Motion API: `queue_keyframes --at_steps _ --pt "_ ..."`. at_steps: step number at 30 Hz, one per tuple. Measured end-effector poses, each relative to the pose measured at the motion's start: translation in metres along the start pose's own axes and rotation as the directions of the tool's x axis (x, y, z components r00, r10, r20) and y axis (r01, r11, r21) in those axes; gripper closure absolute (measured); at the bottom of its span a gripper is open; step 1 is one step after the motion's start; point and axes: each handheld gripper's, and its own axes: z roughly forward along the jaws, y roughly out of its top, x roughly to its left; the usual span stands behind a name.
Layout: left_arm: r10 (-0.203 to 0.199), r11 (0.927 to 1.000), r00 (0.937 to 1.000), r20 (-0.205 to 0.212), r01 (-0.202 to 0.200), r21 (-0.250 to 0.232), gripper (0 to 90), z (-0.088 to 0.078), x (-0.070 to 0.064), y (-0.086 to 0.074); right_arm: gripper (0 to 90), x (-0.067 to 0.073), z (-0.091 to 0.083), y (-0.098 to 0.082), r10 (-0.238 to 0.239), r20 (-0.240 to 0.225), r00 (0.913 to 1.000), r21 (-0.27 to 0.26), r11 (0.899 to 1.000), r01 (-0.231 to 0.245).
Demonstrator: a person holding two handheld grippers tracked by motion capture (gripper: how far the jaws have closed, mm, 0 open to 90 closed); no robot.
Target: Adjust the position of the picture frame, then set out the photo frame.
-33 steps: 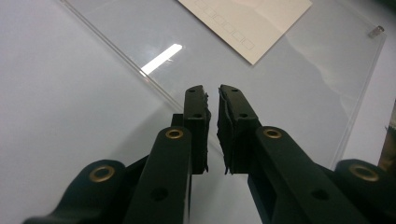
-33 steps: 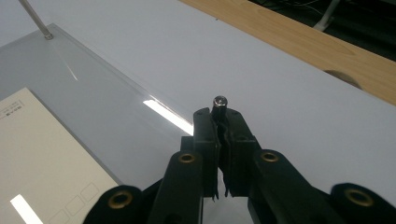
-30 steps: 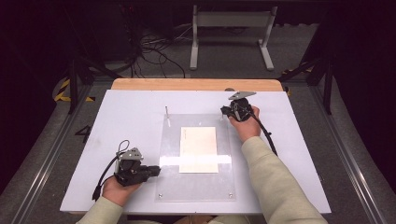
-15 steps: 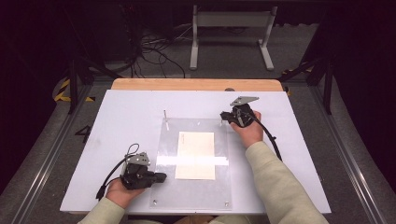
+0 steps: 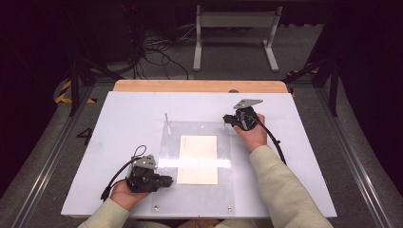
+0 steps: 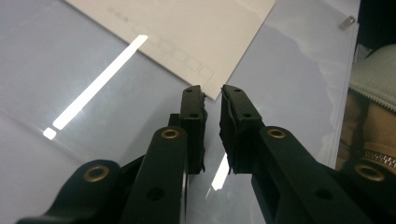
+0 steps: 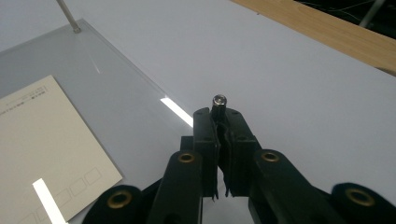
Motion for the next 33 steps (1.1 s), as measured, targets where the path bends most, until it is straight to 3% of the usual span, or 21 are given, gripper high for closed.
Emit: queue_keyframes --at_steps 1,2,4,7,8,9,10,13,16,22,24,30,33 --pt "0.012 0.9994 0.9999 -0.008 -0.012 -0.031 77.3 -0.004 0.0 0.001 83.9 0.002 -0.001 0.001 -0.01 0.019 0.9998 0.003 1.0 0.01" --pt "0.014 0.9988 0.9998 -0.012 -0.015 -0.047 75.4 -0.006 0.0 0.002 82.2 0.009 -0.005 0.003 -0.053 0.068 0.9963 0.009 0.999 0.053" --pt "0.023 0.9954 0.9992 -0.032 -0.026 -0.092 74.5 -0.013 0.0 0.003 78.6 0.015 -0.011 0.005 -0.092 0.103 0.9904 0.006 0.996 0.092" --pt "0.039 0.986 0.9967 -0.071 -0.05 -0.159 70.1 -0.024 0.0 0.005 74.0 0.016 -0.023 0.005 -0.096 0.132 0.9866 -0.01 0.995 0.098" --pt "0.041 0.9832 0.9959 -0.08 -0.054 -0.174 69.4 -0.027 0.0 0.005 74.7 0.015 -0.028 0.004 -0.105 0.164 0.9808 -0.001 0.994 0.106" --pt "0.041 0.9832 0.9959 -0.08 -0.054 -0.174 68.4 -0.027 0.0 0.005 74.7 0.015 -0.028 0.004 -0.105 0.164 0.9808 -0.001 0.994 0.106" --pt "0.049 0.9773 0.9937 -0.101 -0.068 -0.2 68.4 -0.033 0.0 0.005 75.3 0.014 -0.032 0.003 -0.107 0.174 0.9789 -0.006 0.994 0.11" --pt "0.048 0.9669 0.9898 -0.134 -0.08 -0.242 65.9 -0.04 0.001 0.004 77.6 0.009 -0.043 -0.003 -0.075 0.113 0.9907 -0.03 0.996 0.079" --pt "0.036 0.9589 0.9874 -0.154 -0.078 -0.273 63.6 -0.046 0.004 0.003 73.9 0.011 -0.048 -0.008 -0.055 0.071 0.996 -0.073 0.996 0.06" --pt "0.001 0.9433 0.9867 -0.163 -0.055 -0.327 55.4 -0.054 0.011 -0.002 68.1 0.01 -0.047 -0.007 0.035 0.027 0.999 -0.179 0.983 -0.03" --pt "-0.014 0.9395 0.9861 -0.165 -0.044 -0.34 53.9 -0.055 0.012 -0.003 67.7 0.011 -0.044 -0.005 0.044 0.019 0.9989 -0.195 0.98 -0.039" --pt "-0.021 0.9372 0.9861 -0.165 -0.038 -0.347 51.9 -0.056 0.015 -0.004 64.2 0.01 -0.029 -0.002 0.074 0.038 0.9965 -0.187 0.98 -0.066" --pt "-0.023 0.9397 0.9856 -0.168 -0.036 -0.34 51.4 -0.055 0.015 -0.004 66.9 0.008 -0.02 -0.002 0.077 0.047 0.9959 -0.176 0.982 -0.068"
